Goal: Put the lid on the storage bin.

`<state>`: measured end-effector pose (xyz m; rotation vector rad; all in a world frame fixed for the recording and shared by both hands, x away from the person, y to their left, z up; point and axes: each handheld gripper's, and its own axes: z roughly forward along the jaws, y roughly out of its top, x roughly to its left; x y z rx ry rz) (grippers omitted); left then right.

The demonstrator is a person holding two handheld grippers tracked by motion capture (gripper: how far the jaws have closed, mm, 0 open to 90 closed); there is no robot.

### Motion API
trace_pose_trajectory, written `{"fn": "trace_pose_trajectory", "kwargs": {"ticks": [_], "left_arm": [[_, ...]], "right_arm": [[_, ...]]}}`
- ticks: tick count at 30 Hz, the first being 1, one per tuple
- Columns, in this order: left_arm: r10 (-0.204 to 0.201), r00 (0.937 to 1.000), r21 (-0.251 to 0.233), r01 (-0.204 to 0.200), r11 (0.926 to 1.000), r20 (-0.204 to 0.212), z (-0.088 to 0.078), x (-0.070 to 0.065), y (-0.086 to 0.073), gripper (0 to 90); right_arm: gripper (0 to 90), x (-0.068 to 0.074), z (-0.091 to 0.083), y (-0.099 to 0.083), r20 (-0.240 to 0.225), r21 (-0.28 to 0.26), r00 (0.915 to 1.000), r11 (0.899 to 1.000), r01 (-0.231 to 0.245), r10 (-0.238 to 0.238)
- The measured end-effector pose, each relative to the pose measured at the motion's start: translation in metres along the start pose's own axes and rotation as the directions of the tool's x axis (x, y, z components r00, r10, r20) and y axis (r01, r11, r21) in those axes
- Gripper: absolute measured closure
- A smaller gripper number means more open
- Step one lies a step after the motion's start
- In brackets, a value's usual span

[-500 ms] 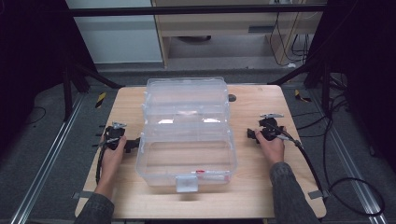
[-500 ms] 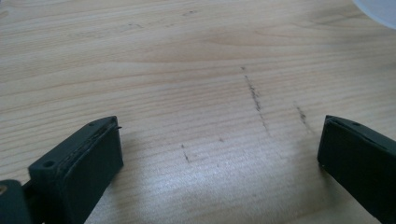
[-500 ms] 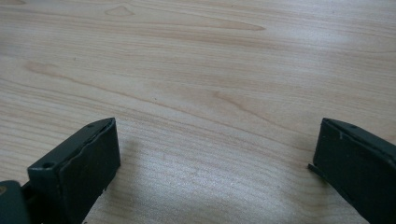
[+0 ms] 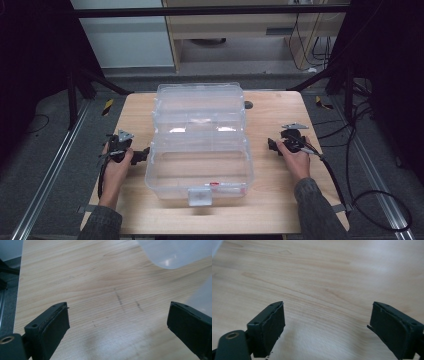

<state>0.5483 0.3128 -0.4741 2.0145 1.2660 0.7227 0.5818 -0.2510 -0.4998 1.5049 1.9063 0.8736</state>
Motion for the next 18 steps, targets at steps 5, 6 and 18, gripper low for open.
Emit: {"fn": "trace_pose_trajectory", "kwargs": {"ticks": [5, 6, 18], "left_arm": [[0.050, 0.9981, -0.046, -0.049, 0.9977, 0.035, -0.024, -0.006, 0.005, 3.8], [0.058, 0.9972, -0.055, -0.056, 0.9969, 0.048, -0.030, -0.006, 0.006, 4.0], [0.155, 0.9782, -0.095, -0.143, 0.9851, 0.138, -0.094, -0.006, 0.025, 3.0]], "right_arm": [[19.9, 0.011, -0.054, 0.003, 0.045, -0.035, 0.9786, 0.979, 0.202, -0.201], [19.9, 0.014, -0.066, 0.004, 0.058, -0.039, 0.9707, 0.971, 0.236, -0.233], [19.8, 0.056, -0.163, 0.053, -0.008, -0.034, 0.9037, 0.903, 0.428, -0.428]]}}
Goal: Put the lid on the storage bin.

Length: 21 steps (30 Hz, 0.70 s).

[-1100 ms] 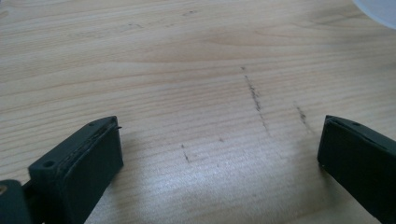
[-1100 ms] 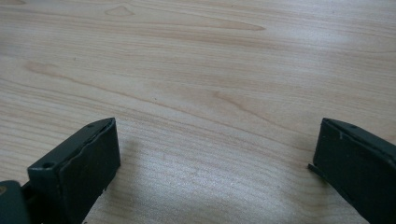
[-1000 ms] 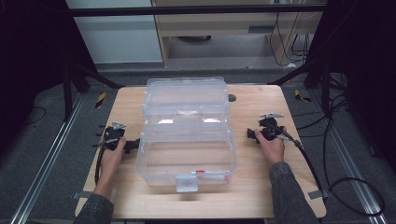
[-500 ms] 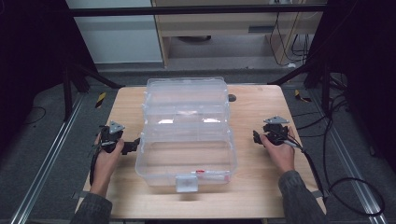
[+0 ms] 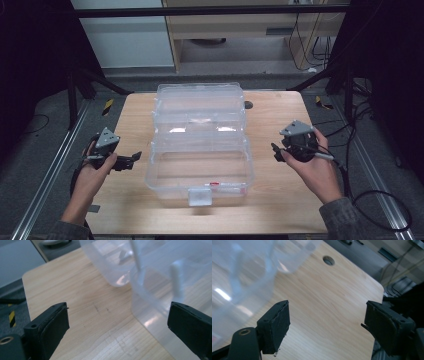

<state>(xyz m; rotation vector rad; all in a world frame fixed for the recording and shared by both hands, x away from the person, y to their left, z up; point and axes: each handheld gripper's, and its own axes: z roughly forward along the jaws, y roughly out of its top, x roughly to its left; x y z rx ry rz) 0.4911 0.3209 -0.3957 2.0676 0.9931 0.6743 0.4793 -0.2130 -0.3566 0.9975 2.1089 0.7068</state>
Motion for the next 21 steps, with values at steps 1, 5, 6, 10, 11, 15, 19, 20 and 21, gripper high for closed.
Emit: {"fn": "trace_pose_trajectory", "kwargs": {"ticks": [1, 5, 6, 10, 11, 15, 19, 20, 21], "left_arm": [[0.019, 0.9997, -0.019, -0.019, 0.9996, 0.013, -0.009, -0.003, 0.009, 3.0], [0.061, 0.9976, -0.016, -0.061, 0.9980, 0.031, -0.019, -0.012, 0.022, 3.3], [0.075, 0.9963, -0.016, -0.074, 0.9971, 0.043, -0.020, -0.015, 0.025, 3.2], [0.112, 0.9906, -0.016, -0.111, 0.9937, 0.078, -0.020, -0.023, 0.031, 3.4], [0.120, 0.9886, -0.006, -0.120, 0.9928, 0.091, -0.020, -0.028, 0.038, 4.0], [0.124, 0.9852, -0.037, -0.121, 0.9920, 0.119, -0.021, -0.037, 0.048, 4.1], [0.155, 0.9792, -0.039, -0.151, 0.9877, 0.131, -0.022, -0.046, 0.051, 4.2], [0.157, 0.9788, -0.038, -0.154, 0.9874, 0.131, -0.021, -0.049, 0.051, 4.7], [0.162, 0.9776, -0.034, -0.159, 0.9867, 0.134, -0.022, -0.050, 0.052, 5.1]], "right_arm": [[19.4, -0.001, -0.001, 0.008, -0.016, -0.005, 0.9999, 1.000, 0.003, -0.003], [17.4, -0.004, 0.004, 0.042, -0.097, -0.016, 0.9951, 1.000, 0.017, -0.019], [17.6, -0.004, 0.006, 0.047, -0.111, -0.018, 0.9935, 1.000, 0.023, -0.025], [21.7, -0.001, 0.013, 0.065, -0.143, -0.014, 0.9882, 0.999, 0.052, -0.054], [23.4, 0.000, 0.017, 0.076, -0.163, -0.012, 0.9837, 0.997, 0.076, -0.077], [31.1, 0.002, 0.018, 0.095, -0.171, -0.035, 0.9778, 0.993, 0.116, -0.121], [37.1, 0.004, 0.019, 0.107, -0.212, -0.051, 0.9679, 0.991, 0.127, -0.135], [38.0, 0.004, 0.020, 0.110, -0.221, -0.052, 0.9654, 0.990, 0.130, -0.139], [39.7, 0.006, 0.020, 0.112, -0.225, -0.053, 0.9637, 0.989, 0.136, -0.144]]}}
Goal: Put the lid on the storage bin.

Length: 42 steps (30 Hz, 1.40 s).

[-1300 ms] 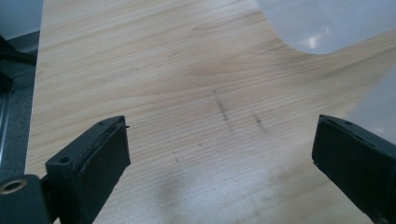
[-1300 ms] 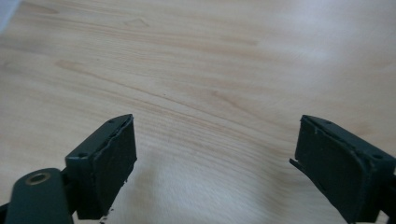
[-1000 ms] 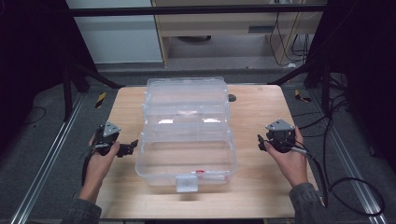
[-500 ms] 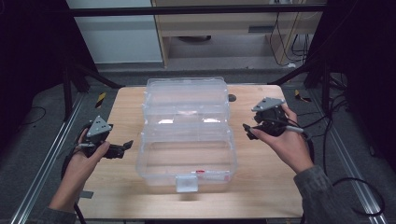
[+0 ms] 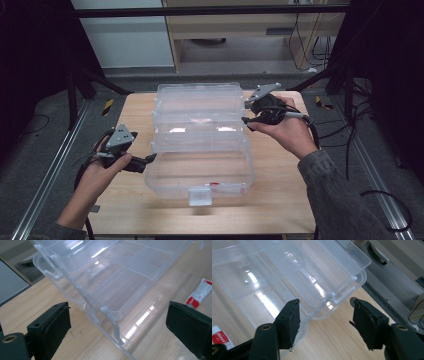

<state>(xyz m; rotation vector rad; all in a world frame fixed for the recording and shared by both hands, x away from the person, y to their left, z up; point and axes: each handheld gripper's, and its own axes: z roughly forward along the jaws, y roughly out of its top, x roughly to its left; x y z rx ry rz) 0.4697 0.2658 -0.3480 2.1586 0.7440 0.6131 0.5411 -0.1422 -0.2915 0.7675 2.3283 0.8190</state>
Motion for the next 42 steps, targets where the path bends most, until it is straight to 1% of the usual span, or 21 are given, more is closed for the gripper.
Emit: {"fn": "trace_pose_trajectory", "kwargs": {"ticks": [1, 4, 6, 7, 8, 10, 11, 13, 15, 18, 23, 28, 29, 30, 31, 33, 34, 36, 37, 40, 42], "left_arm": [[0.000, 1.0000, 0.000, 0.000, 1.0000, 0.000, 0.000, 0.000, 0.000, 5.1], [0.011, 0.9995, -0.014, -0.010, 0.9998, 0.031, -0.003, -0.009, 0.007, 5.0], [0.019, 0.9983, -0.016, -0.018, 0.9997, 0.055, -0.003, -0.013, 0.009, 4.4], [0.019, 0.9983, -0.016, -0.018, 0.9997, 0.055, -0.003, -0.013, 0.009, 4.0], [0.038, 0.9957, -0.010, -0.038, 0.9992, 0.084, -0.001, -0.017, 0.010, 3.6], [0.051, 0.9939, -0.010, -0.050, 0.9987, 0.097, 0.000, -0.020, 0.010, 3.4], [0.051, 0.9939, -0.010, -0.050, 0.9987, 0.097, 0.000, -0.020, 0.010, 3.4], [0.068, 0.9909, -0.014, -0.066, 0.9977, 0.116, 0.001, -0.025, 0.011, 3.2], [0.064, 0.9883, -0.015, -0.063, 0.9979, 0.138, 0.004, -0.028, 0.010, 2.9], [0.072, 0.9844, 0.002, -0.073, 0.9973, 0.161, 0.008, -0.032, 0.008, 3.0], [0.084, 0.9777, 0.013, -0.088, 0.9960, 0.192, 0.011, -0.038, 0.006, 3.0], [0.090, 0.9710, 0.018, -0.097, 0.9952, 0.221, 0.011, -0.043, 0.004, 3.3], [0.090, 0.9710, 0.018, -0.097, 0.9952, 0.221, 0.011, -0.043, 0.004, 3.3], [0.096, 0.9668, 0.018, -0.103, 0.9945, 0.237, 0.010, -0.045, 0.002, 3.3], [0.094, 0.9649, 0.017, -0.101, 0.9947, 0.245, 0.011, -0.047, 0.000, 3.3], [0.101, 0.9617, 0.027, -0.111, 0.9934, 0.255, 0.013, -0.049, -0.003, 3.4], [0.105, 0.9601, 0.036, -0.118, 0.9924, 0.259, 0.014, -0.049, -0.004, 3.4], [0.103, 0.9579, 0.039, -0.118, 0.9922, 0.268, 0.017, -0.052, -0.007, 3.4], [0.112, 0.9545, 0.045, -0.129, 0.9906, 0.277, 0.018, -0.053, -0.008, 3.4], [0.132, 0.9497, 0.062, -0.156, 0.9859, 0.284, 0.019, -0.057, -0.011, 3.5], [0.140, 0.9460, 0.065, -0.166, 0.9840, 0.292, 0.019, -0.059, -0.012, 3.6]], "right_arm": [[40.9, 0.000, 0.000, 0.003, -0.008, 0.002, 0.9999, 1.000, 0.012, -0.012], [44.6, 0.001, -0.004, 0.014, -0.013, -0.015, 0.9992, 0.999, 0.036, -0.036], [45.8, 0.002, -0.008, 0.019, -0.021, -0.029, 0.9988, 0.999, 0.043, -0.044], [46.4, 0.002, -0.008, 0.021, -0.026, -0.031, 0.9986, 0.998, 0.046, -0.047], [48.0, 0.003, -0.009, 0.024, -0.036, -0.035, 0.9979, 0.998, 0.052, -0.053], [49.3, 0.004, -0.008, 0.026, -0.048, -0.031, 0.9970, 0.998, 0.059, -0.061], [50.0, 0.005, -0.007, 0.028, -0.049, -0.032, 0.9969, 0.998, 0.061, -0.063], [51.2, 0.006, -0.005, 0.030, -0.061, -0.031, 0.9959, 0.997, 0.065, -0.067], [52.3, 0.009, -0.001, 0.033, -0.068, -0.027, 0.9950, 0.997, 0.072, -0.073], [54.8, 0.012, 0.004, 0.038, -0.085, -0.022, 0.9922, 0.996, 0.090, -0.092], [60.7, 0.013, 0.014, 0.048, -0.113, -0.003, 0.9847, 0.991, 0.133, -0.133], [66.0, 0.013, 0.026, 0.055, -0.155, 0.010, 0.9760, 0.988, 0.156, -0.153], [65.9, 0.014, 0.029, 0.056, -0.161, 0.013, 0.9743, 0.987, 0.162, -0.157], [65.6, 0.015, 0.031, 0.057, -0.164, 0.018, 0.9724, 0.985, 0.171, -0.166], [64.9, 0.015, 0.032, 0.058, -0.163, 0.023, 0.9712, 0.983, 0.180, -0.173], [61.7, 0.015, 0.036, 0.059, -0.186, 0.023, 0.9649, 0.981, 0.193, -0.185], [60.0, 0.016, 0.038, 0.060, -0.190, 0.030, 0.9649, 0.981, 0.190, -0.181], [54.0, 0.015, 0.043, 0.059, -0.193, 0.056, 0.9627, 0.978, 0.203, -0.189], [52.7, 0.015, 0.046, 0.059, -0.198, 0.070, 0.9623, 0.977, 0.203, -0.186], [49.7, 0.015, 0.054, 0.056, -0.219, 0.102, 0.9551, 0.969, 0.225, -0.199], [50.3, 0.015, 0.058, 0.054, -0.231, 0.120, 0.9493, 0.962, 0.245, -0.213]]}}
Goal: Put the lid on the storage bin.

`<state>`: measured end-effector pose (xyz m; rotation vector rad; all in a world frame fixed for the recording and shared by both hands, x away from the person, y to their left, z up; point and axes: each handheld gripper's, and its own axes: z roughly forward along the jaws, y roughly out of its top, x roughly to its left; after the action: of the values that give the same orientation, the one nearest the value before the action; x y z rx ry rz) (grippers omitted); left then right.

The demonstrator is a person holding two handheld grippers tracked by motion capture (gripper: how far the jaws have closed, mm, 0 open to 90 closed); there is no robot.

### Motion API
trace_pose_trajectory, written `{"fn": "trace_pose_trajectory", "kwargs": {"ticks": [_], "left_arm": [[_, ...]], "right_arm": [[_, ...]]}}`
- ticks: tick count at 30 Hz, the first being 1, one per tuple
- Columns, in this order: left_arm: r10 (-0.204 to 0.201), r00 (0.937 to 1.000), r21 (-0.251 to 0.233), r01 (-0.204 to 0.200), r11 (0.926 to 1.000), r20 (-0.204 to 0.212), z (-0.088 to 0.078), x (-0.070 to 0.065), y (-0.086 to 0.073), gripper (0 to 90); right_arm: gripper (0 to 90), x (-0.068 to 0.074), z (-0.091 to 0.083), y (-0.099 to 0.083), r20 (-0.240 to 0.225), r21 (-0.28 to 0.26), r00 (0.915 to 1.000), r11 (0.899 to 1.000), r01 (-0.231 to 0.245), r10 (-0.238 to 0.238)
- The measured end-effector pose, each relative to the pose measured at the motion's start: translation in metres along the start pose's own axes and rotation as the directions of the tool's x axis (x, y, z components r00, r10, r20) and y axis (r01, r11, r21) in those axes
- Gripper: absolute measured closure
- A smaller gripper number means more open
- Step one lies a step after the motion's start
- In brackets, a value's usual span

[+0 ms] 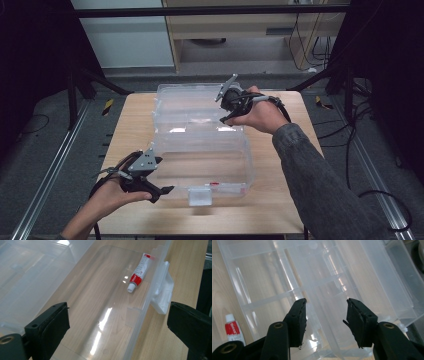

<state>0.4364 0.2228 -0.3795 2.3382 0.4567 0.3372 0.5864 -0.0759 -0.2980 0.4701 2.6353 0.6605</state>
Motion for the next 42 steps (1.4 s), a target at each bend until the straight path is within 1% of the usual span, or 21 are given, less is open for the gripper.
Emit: {"fn": "trace_pose_trajectory", "kwargs": {"ticks": [2, 3, 5, 6, 8, 9, 11, 13, 16, 17, 20, 24, 26, 27, 29, 31, 33, 34, 35, 39, 42], "left_arm": [[0.014, 0.9998, 0.013, -0.015, 0.9998, 0.016, 0.001, -0.001, 0.000, 3.8], [0.012, 0.9996, 0.013, -0.013, 0.9998, 0.024, 0.002, -0.002, 0.000, 4.2], [0.017, 0.9995, 0.019, -0.017, 0.9997, 0.026, 0.003, -0.003, 0.000, 4.4], [0.029, 0.9990, 0.030, -0.030, 0.9991, 0.033, 0.007, -0.005, 0.001, 4.5], [0.032, 0.9987, 0.042, -0.034, 0.9985, 0.040, 0.011, -0.005, 0.000, 5.0], [0.029, 0.9984, 0.048, -0.032, 0.9983, 0.048, 0.014, -0.005, 0.000, 5.0], [0.035, 0.9982, 0.061, -0.038, 0.9974, 0.048, 0.016, -0.005, -0.001, 5.7], [0.043, 0.9976, 0.079, -0.047, 0.9957, 0.055, 0.021, -0.007, -0.002, 7.1], [0.043, 0.9970, 0.083, -0.049, 0.9954, 0.065, 0.023, -0.008, -0.003, 11.3], [0.048, 0.9965, 0.088, -0.054, 0.9947, 0.068, 0.023, -0.008, -0.003, 12.1], [0.060, 0.9953, 0.103, -0.068, 0.9923, 0.076, 0.025, -0.009, -0.003, 17.5], [0.061, 0.9942, 0.121, -0.072, 0.9901, 0.089, 0.027, -0.010, -0.004, 23.1], [0.066, 0.9929, 0.131, -0.079, 0.9882, 0.099, 0.028, -0.010, -0.005, 24.3], [0.072, 0.9914, 0.143, -0.088, 0.9858, 0.109, 0.030, -0.011, -0.007, 28.9], [0.075, 0.9906, 0.153, -0.092, 0.9839, 0.114, 0.031, -0.011, -0.008, 32.4], [0.078, 0.9894, 0.176, -0.099, 0.9794, 0.123, 0.034, -0.011, -0.009, 37.6], [0.080, 0.9893, 0.183, -0.101, 0.9778, 0.122, 0.036, -0.010, -0.010, 41.2], [0.082, 0.9895, 0.190, -0.103, 0.9763, 0.119, 0.037, -0.009, -0.011, 41.2], [0.084, 0.9894, 0.196, -0.107, 0.9747, 0.118, 0.037, -0.008, -0.012, 46.4], [0.081, 0.9893, 0.195, -0.103, 0.9754, 0.121, 0.035, -0.006, -0.014, 55.6], [0.081, 0.9888, 0.203, -0.106, 0.9736, 0.125, 0.033, -0.005, -0.014, 62.8]], "right_arm": [[52.4, -0.001, 0.003, -0.001, -0.010, 0.009, 0.9999, 1.000, 0.013, -0.013], [53.5, -0.002, 0.004, -0.001, -0.012, 0.012, 0.9997, 1.000, 0.019, -0.019], [55.2, -0.003, 0.005, -0.001, -0.017, 0.016, 0.9996, 1.000, 0.022, -0.022], [58.0, -0.003, 0.007, -0.002, -0.030, 0.022, 0.9992, 0.999, 0.029, -0.028], [59.5, -0.003, 0.009, -0.001, -0.037, 0.036, 0.9983, 0.998, 0.047, -0.046], [60.3, -0.003, 0.010, -0.001, -0.039, 0.047, 0.9968, 0.996, 0.071, -0.069], [60.7, -0.002, 0.010, 0.000, -0.040, 0.050, 0.9962, 0.996, 0.079, -0.077], [64.1, -0.002, 0.009, 0.004, -0.047, 0.046, 0.9947, 0.995, 0.093, -0.091], [66.8, -0.001, 0.010, 0.008, -0.055, 0.055, 0.9920, 0.992, 0.116, -0.113], [67.6, -0.001, 0.010, 0.009, -0.060, 0.060, 0.9898, 0.989, 0.133, -0.129], [70.3, 0.000, 0.012, 0.013, -0.075, 0.068, 0.9865, 0.986, 0.150, -0.145], [72.7, 0.002, 0.014, 0.017, -0.081, 0.090, 0.9806, 0.978, 0.186, -0.178], [73.6, 0.003, 0.014, 0.018, -0.082, 0.088, 0.9801, 0.978, 0.188, -0.181], [74.8, 0.004, 0.015, 0.019, -0.088, 0.089, 0.9773, 0.976, 0.200, -0.193], [75.2, 0.004, 0.015, 0.019, -0.088, 0.092, 0.9768, 0.975, 0.203, -0.195], [77.2, 0.003, 0.015, 0.019, -0.088, 0.097, 0.9757, 0.973, 0.209, -0.201], [77.8, 0.002, 0.014, 0.019, -0.087, 0.098, 0.9761, 0.973, 0.208, -0.199], [78.4, 0.002, 0.014, 0.019, -0.088, 0.096, 0.9758, 0.973, 0.209, -0.200], [79.0, 0.002, 0.014, 0.018, -0.087, 0.093, 0.9761, 0.974, 0.207, -0.199], [79.4, 0.001, 0.013, 0.017, -0.088, 0.088, 0.9746, 0.973, 0.214, -0.206], [79.6, 0.002, 0.013, 0.018, -0.088, 0.088, 0.9743, 0.973, 0.215, -0.207]]}}
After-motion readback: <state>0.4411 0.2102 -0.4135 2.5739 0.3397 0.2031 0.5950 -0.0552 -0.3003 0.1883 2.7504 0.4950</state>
